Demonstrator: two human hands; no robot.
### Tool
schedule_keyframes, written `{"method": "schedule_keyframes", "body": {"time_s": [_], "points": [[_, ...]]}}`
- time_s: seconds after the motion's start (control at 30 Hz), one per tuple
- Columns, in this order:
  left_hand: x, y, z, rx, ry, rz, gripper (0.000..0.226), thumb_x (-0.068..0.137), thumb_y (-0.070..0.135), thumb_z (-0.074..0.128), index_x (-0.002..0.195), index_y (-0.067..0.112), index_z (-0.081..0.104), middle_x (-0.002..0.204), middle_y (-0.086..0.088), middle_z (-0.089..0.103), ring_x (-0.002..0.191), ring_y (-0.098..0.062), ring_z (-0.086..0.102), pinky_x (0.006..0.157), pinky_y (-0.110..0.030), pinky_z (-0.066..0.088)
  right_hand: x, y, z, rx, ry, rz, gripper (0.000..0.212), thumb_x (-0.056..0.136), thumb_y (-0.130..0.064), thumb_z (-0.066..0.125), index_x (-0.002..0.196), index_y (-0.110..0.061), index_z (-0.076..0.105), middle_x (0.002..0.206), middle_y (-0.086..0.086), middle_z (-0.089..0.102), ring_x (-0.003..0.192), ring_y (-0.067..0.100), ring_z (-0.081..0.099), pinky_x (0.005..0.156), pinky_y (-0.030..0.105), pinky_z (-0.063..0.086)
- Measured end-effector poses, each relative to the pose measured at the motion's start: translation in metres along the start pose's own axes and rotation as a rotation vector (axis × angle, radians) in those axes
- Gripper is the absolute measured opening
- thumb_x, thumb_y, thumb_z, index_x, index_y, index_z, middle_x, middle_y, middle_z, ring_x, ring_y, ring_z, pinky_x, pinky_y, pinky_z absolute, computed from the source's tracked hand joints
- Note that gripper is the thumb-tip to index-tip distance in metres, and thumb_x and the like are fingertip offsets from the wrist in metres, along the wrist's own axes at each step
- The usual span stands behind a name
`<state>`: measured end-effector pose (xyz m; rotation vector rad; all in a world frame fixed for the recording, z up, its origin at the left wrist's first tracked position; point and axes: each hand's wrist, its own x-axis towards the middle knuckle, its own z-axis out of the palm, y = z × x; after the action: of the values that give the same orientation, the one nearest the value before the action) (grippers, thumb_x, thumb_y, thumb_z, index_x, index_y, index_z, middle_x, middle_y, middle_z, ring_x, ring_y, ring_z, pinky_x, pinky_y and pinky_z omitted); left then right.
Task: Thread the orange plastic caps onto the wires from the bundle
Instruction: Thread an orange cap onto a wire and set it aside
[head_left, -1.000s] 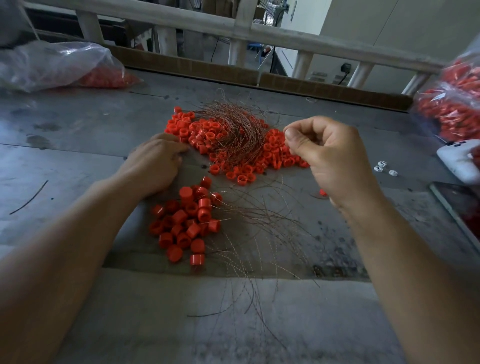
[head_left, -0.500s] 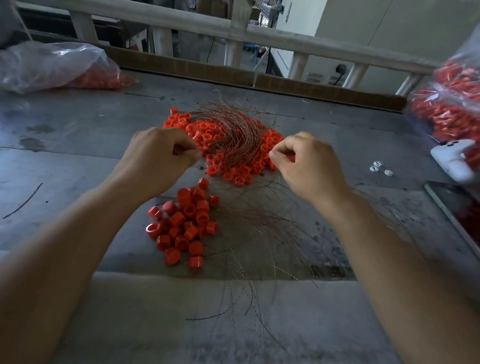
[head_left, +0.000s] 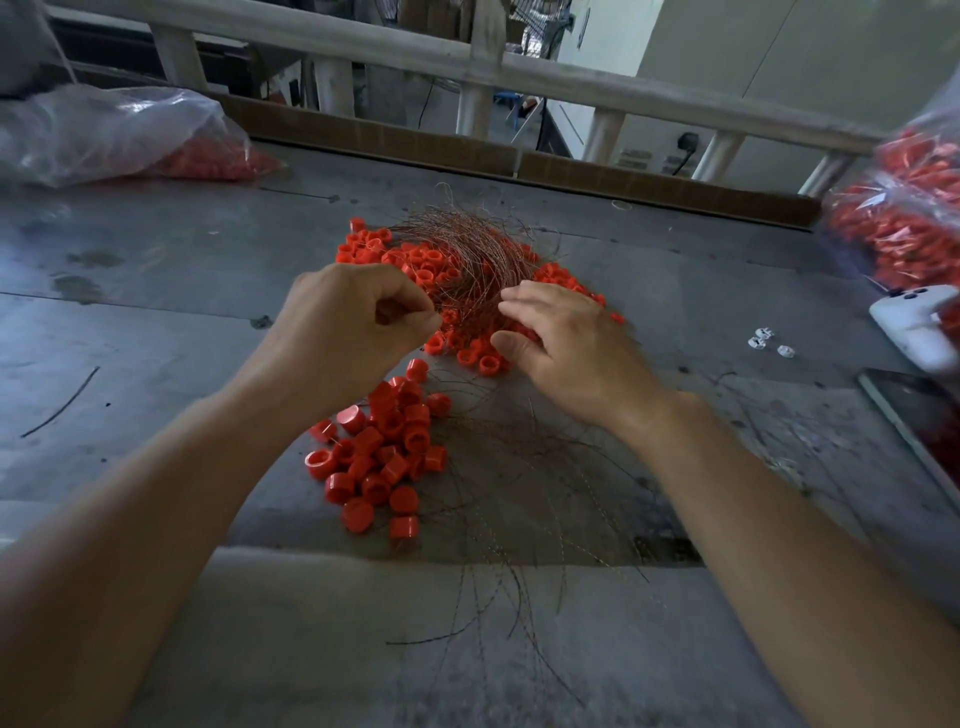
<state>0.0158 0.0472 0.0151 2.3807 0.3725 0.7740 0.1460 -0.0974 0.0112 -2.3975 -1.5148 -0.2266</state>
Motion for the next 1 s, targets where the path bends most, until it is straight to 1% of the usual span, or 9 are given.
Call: {"method": "schedule_keyframes", "body": {"time_s": [0.07, 0.23, 0.4, 0.5, 0.6, 0.73, 0.87, 0.93, 1.0], "points": [[0.0, -0.001, 0.001, 0.003, -0.003, -0.004, 0.021, 0.078, 0.022, 0.069, 0.069, 0.037, 0.058, 0.067, 0.025, 0.055, 0.063, 0.023, 0.05, 0.059, 0.007, 0.034, -0.001, -0.001, -0.001, 0.007, 0.016, 0.003, 0.047, 0.093, -0.037, 0.047, 0.129, -0.006, 0.05, 0.14, 0.006, 0.044, 0.132, 0.017, 0.033, 0.107, 0.026, 0.017], [-0.002, -0.001, 0.004, -0.016, -0.021, -0.006, 0.012, 0.078, 0.021, 0.071, 0.075, 0.031, 0.065, 0.069, 0.025, 0.057, 0.065, 0.023, 0.051, 0.059, 0.006, 0.034, -0.002, 0.006, 0.005, -0.006, -0.088, 0.082, 0.051, 0.093, -0.041, 0.044, 0.135, -0.011, 0.042, 0.152, 0.001, 0.023, 0.139, 0.016, 0.019, 0.11, 0.029, 0.015], [-0.002, 0.001, 0.003, -0.025, -0.047, 0.0, 0.023, 0.078, 0.02, 0.07, 0.07, 0.038, 0.059, 0.07, 0.023, 0.058, 0.066, 0.021, 0.053, 0.058, 0.006, 0.035, -0.002, 0.008, 0.006, 0.04, -0.046, 0.086, 0.054, 0.094, -0.039, 0.044, 0.138, -0.009, 0.037, 0.15, 0.001, 0.026, 0.138, 0.014, 0.021, 0.108, 0.024, 0.014], [-0.002, 0.001, 0.004, -0.021, -0.05, -0.005, 0.018, 0.078, 0.021, 0.07, 0.072, 0.036, 0.062, 0.069, 0.022, 0.058, 0.066, 0.021, 0.052, 0.057, 0.006, 0.034, -0.002, 0.006, 0.007, 0.048, -0.059, 0.063, 0.051, 0.094, -0.038, 0.043, 0.136, -0.008, 0.04, 0.152, 0.0, 0.023, 0.138, 0.014, 0.02, 0.11, 0.028, 0.016], [-0.002, 0.001, 0.004, -0.023, -0.06, -0.008, 0.015, 0.078, 0.022, 0.07, 0.073, 0.035, 0.063, 0.07, 0.022, 0.059, 0.067, 0.02, 0.053, 0.057, 0.006, 0.035, -0.003, 0.007, 0.008, 0.065, -0.067, 0.07, 0.054, 0.095, -0.039, 0.042, 0.138, -0.008, 0.036, 0.149, 0.001, 0.029, 0.136, 0.014, 0.026, 0.108, 0.024, 0.018], [-0.003, 0.003, 0.004, -0.035, -0.063, -0.012, 0.02, 0.078, 0.022, 0.071, 0.071, 0.038, 0.061, 0.07, 0.022, 0.06, 0.069, 0.02, 0.054, 0.058, 0.007, 0.035, -0.004, 0.004, 0.003, 0.091, 0.158, 0.059, 0.039, 0.093, -0.029, 0.05, 0.121, -0.003, 0.057, 0.13, 0.008, 0.054, 0.121, 0.018, 0.048, 0.094, 0.012, 0.025], [-0.004, 0.004, 0.003, -0.04, -0.074, -0.017, 0.023, 0.078, 0.022, 0.07, 0.07, 0.04, 0.059, 0.07, 0.021, 0.06, 0.066, 0.02, 0.053, 0.056, 0.006, 0.035, -0.006, 0.001, -0.006, 0.144, 0.369, 0.035, 0.019, 0.088, -0.014, 0.059, 0.089, 0.002, 0.071, 0.094, 0.013, 0.07, 0.092, 0.025, 0.064, 0.085, 0.029, 0.047], [-0.004, 0.005, 0.004, -0.046, -0.079, -0.022, 0.021, 0.078, 0.022, 0.07, 0.071, 0.038, 0.06, 0.069, 0.022, 0.059, 0.066, 0.02, 0.053, 0.056, 0.006, 0.035, -0.008, 0.001, -0.008, 0.152, 0.395, 0.06, 0.017, 0.088, -0.012, 0.059, 0.089, 0.001, 0.071, 0.092, 0.013, 0.07, 0.088, 0.024, 0.064, 0.082, 0.032, 0.049], [-0.004, 0.007, 0.003, -0.074, -0.084, -0.017, 0.024, 0.077, 0.021, 0.07, 0.073, 0.041, 0.059, 0.07, 0.023, 0.058, 0.067, 0.021, 0.053, 0.057, 0.006, 0.035, -0.01, -0.001, -0.011, 0.179, 0.462, 0.049, 0.018, 0.088, -0.012, 0.058, 0.091, 0.001, 0.071, 0.094, 0.014, 0.07, 0.088, 0.023, 0.065, 0.08, 0.028, 0.05]]}}
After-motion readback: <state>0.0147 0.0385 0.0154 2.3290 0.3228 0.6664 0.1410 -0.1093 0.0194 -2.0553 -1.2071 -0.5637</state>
